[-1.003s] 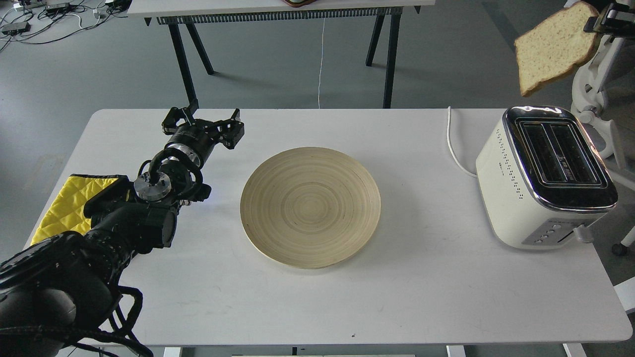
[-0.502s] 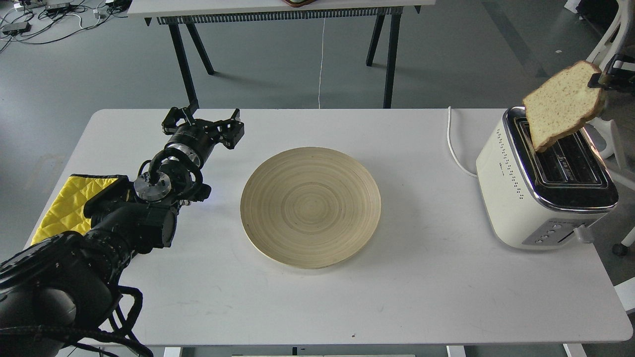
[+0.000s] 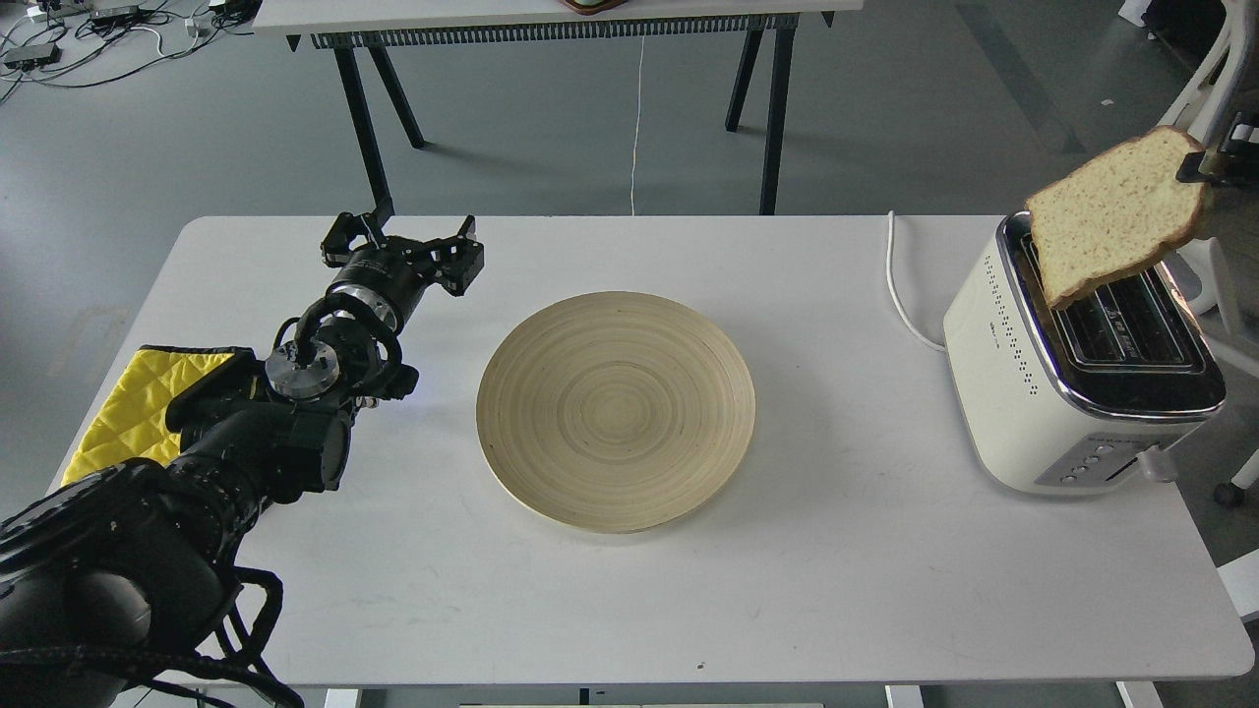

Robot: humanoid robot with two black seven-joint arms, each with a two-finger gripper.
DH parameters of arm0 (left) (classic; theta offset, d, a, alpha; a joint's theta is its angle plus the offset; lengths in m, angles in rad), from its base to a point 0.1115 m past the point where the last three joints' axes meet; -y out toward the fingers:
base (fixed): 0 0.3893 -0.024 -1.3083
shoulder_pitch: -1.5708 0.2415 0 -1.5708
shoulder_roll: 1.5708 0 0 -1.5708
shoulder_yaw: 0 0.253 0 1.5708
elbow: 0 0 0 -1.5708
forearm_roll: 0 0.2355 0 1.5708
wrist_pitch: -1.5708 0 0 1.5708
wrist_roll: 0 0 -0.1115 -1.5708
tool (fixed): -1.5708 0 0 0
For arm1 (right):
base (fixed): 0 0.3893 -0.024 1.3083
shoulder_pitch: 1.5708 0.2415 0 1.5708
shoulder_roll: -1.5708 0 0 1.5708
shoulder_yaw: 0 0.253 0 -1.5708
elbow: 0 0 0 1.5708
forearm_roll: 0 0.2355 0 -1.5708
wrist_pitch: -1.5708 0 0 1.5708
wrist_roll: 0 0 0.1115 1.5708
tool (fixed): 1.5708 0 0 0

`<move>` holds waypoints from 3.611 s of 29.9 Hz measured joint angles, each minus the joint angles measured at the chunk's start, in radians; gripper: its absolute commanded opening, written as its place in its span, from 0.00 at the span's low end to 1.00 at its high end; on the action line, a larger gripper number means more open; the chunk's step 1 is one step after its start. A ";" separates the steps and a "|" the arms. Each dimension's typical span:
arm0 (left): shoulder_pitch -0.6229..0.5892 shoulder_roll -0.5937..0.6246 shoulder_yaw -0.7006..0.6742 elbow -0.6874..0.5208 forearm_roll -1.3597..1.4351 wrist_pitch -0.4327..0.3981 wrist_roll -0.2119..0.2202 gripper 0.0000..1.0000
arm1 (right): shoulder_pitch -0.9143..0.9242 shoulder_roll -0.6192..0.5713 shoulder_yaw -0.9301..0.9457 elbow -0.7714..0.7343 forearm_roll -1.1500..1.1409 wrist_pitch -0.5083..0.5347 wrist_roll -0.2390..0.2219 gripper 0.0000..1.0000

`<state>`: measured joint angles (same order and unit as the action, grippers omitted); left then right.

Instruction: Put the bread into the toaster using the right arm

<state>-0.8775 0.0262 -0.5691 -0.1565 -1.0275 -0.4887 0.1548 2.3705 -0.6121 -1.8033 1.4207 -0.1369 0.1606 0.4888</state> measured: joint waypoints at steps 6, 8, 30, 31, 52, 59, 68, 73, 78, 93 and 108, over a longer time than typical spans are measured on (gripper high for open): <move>0.000 0.000 0.000 0.000 0.000 0.000 0.000 1.00 | 0.019 -0.001 -0.031 0.018 -0.024 -0.001 0.000 0.01; 0.000 0.000 0.000 0.000 0.000 0.000 0.000 1.00 | 0.024 -0.002 -0.041 0.022 -0.036 -0.001 0.000 0.01; 0.000 0.000 0.000 0.000 0.000 0.000 0.000 1.00 | 0.020 -0.012 -0.058 0.046 -0.064 -0.011 0.000 0.01; 0.000 0.000 0.000 0.000 0.000 0.000 0.000 1.00 | 0.020 -0.012 -0.060 0.045 -0.064 -0.012 0.000 0.01; 0.000 0.000 0.000 0.000 0.000 0.000 0.000 1.00 | -0.005 -0.022 -0.069 0.037 -0.062 -0.023 0.000 0.01; -0.001 0.000 0.000 0.000 0.000 0.000 0.000 1.00 | -0.069 -0.020 -0.016 0.038 -0.057 -0.067 0.000 0.01; -0.001 0.000 0.000 0.000 0.000 0.000 0.000 1.00 | -0.108 -0.021 0.024 0.035 -0.049 -0.073 0.000 0.50; -0.001 0.000 0.000 0.000 0.000 0.000 0.000 1.00 | -0.119 -0.028 0.043 0.033 -0.046 -0.086 0.000 0.99; -0.001 0.000 0.000 0.000 0.000 0.000 0.000 1.00 | -0.140 -0.041 0.074 0.031 -0.046 -0.104 0.000 0.99; 0.000 0.000 0.000 0.000 0.000 0.000 0.000 1.00 | -0.314 -0.317 0.790 0.037 0.035 -0.096 0.000 0.99; -0.001 0.000 0.000 0.000 0.000 0.000 0.000 1.00 | -1.095 -0.009 1.744 -0.259 0.256 -0.030 0.000 0.99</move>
<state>-0.8787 0.0261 -0.5691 -0.1565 -1.0278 -0.4887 0.1546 1.2756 -0.6215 -0.0598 1.1619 0.1192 0.1310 0.4885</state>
